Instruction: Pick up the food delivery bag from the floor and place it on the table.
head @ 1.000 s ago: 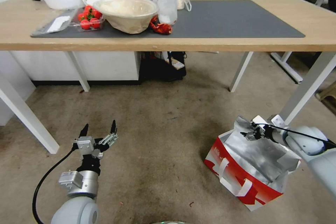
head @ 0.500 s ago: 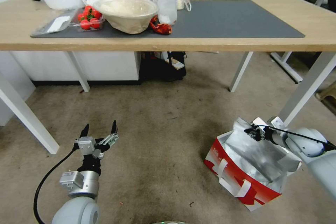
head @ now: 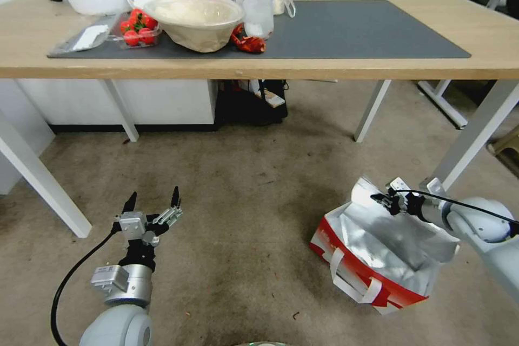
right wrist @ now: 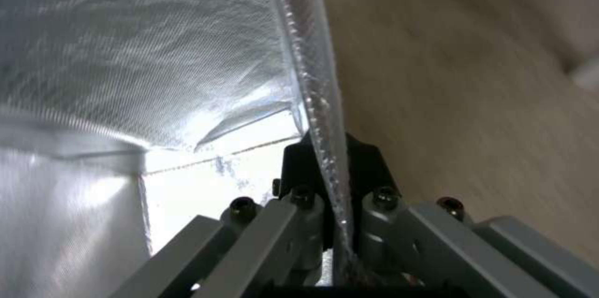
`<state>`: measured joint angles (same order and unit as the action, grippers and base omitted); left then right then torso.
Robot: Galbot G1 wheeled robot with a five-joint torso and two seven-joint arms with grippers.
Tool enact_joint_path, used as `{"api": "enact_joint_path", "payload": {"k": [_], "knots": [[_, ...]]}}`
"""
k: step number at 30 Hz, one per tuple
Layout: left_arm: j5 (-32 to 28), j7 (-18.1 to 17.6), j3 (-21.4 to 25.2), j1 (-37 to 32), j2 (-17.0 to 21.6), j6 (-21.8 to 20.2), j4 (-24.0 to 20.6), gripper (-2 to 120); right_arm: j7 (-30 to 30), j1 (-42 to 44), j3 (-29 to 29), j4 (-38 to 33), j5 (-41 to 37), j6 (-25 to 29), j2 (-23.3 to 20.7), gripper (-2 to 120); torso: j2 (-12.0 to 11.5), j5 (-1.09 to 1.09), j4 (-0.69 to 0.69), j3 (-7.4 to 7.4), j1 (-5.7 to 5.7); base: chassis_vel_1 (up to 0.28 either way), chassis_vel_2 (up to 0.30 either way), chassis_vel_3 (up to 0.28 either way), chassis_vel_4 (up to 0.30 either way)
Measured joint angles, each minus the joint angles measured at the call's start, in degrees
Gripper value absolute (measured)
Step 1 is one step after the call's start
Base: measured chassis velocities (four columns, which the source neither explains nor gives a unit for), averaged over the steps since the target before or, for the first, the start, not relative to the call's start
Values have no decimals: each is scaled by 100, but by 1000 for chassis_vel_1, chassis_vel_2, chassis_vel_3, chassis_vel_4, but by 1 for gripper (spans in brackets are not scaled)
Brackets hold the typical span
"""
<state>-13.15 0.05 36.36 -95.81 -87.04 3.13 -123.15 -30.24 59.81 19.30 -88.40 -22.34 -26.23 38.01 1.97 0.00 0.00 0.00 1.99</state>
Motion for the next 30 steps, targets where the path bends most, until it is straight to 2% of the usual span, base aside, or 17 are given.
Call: {"api": "enact_joint_path", "payload": {"k": [3, 7, 9, 10, 12, 15, 19, 30], "knots": [[0, -3, -14, 18, -14, 2, 0, 100, -455, 181, 65, -387, -967, 641, -321, 0, 1, 1, 0, 0, 0, 0, 0, 0, 0], [0, -4, -20, 23, -15, 3, 7, 100, -683, 301, 179, -686, -1405, 830, -551, 0, 1, 0, 0, 0, 0, 0, 0, 0, 0], [0, -4, -34, 42, -18, 5, 20, 100, -1102, 408, 278, -959, -1872, 1133, -839, 0, 1, 0, 0, 0, 0, 0, 0, 0, 0], [0, -4, -34, 42, -18, 5, 20, 100, -1102, 408, 278, -959, -1872, 1133, -839, 0, 1, 0, 0, 0, 0, 0, 0, 0, 0], [0, -2, -53, 65, -22, 6, 26, 100, -1797, 434, 398, -1229, -2360, 1273, -1099, 0, 1, 0, 0, 0, 0, 0, 0, 0, 0], [0, -1, -61, 81, -16, 6, 26, 100, -2044, 442, 472, -1575, -2786, 1217, -1296, 0, 1, 0, 1, 0, 0, 0, 0, 0, 0], [0, 3, -64, 95, -3, 4, 27, 100, -2129, 450, 545, -2127, -3401, 1049, -1607, 0, 1, -1, 0, 0, 0, 0, 0, 0, 0], [0, 14, -72, 104, 1, 2, 27, 100, -1874, 734, 823, -2735, -4110, 788, -2114, 0, 1, 0, 0, 0, 0, 0, 0, 0, 0]]}}
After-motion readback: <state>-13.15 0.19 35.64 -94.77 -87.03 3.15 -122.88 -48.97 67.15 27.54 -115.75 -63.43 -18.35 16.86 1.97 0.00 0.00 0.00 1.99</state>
